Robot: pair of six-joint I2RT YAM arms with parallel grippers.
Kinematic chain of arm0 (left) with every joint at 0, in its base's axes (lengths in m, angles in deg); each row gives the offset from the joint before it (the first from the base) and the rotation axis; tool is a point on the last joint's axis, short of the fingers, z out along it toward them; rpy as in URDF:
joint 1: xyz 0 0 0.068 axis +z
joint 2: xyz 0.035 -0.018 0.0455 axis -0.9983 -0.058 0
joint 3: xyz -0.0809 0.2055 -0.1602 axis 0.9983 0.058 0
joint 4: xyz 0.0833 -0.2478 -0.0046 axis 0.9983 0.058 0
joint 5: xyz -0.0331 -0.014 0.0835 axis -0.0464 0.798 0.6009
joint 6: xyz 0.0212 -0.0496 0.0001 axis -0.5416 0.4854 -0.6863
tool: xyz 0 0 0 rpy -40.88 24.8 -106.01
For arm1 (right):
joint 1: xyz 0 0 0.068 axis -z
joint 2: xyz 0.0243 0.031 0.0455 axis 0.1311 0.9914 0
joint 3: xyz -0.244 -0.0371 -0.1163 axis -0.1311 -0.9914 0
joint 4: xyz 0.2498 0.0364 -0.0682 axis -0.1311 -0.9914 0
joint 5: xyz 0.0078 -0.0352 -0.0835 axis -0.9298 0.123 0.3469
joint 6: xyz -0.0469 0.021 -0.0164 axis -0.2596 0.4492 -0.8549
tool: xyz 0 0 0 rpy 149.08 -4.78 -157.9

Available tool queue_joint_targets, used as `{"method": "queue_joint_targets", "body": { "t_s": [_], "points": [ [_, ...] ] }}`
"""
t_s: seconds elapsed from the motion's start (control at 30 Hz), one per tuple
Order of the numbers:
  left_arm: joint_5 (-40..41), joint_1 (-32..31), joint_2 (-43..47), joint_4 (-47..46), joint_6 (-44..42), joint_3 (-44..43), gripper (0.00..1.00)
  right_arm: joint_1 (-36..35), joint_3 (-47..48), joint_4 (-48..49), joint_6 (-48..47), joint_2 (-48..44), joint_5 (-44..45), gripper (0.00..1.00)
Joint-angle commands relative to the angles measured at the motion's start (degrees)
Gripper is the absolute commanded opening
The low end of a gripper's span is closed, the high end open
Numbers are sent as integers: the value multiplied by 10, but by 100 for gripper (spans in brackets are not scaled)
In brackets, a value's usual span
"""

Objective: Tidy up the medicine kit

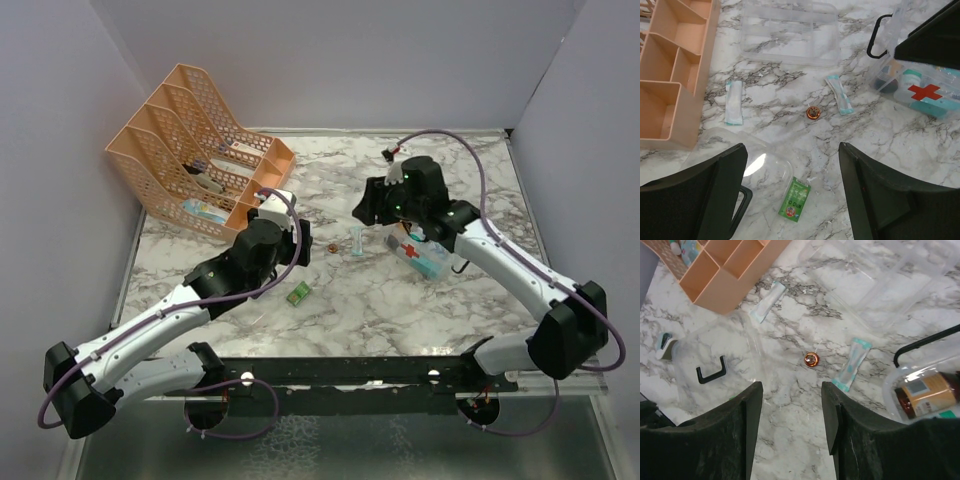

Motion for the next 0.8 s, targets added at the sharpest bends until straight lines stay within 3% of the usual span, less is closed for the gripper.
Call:
{"method": "queue_joint_targets", "body": {
  "t_s": [0.0, 0.2, 0.4, 0.67, 0.77],
  "points": [
    [50, 1, 13, 20, -13, -35, 77, -33, 38, 60, 43, 85, 81, 52],
    [65, 2, 23, 25, -26, -44, 77, -38, 125, 73, 60, 227, 164, 53],
    [80, 3, 18, 24, -32, -34, 77, -40, 253, 39, 47, 364, 190, 53],
    [79, 5, -7, 21, -34, -33, 77, -45, 329, -13, 48, 448, 230, 51],
    [73, 6, -11, 18, -32, -30, 78, -64, 345, -48, 54, 463, 285, 50]
  ]
}}
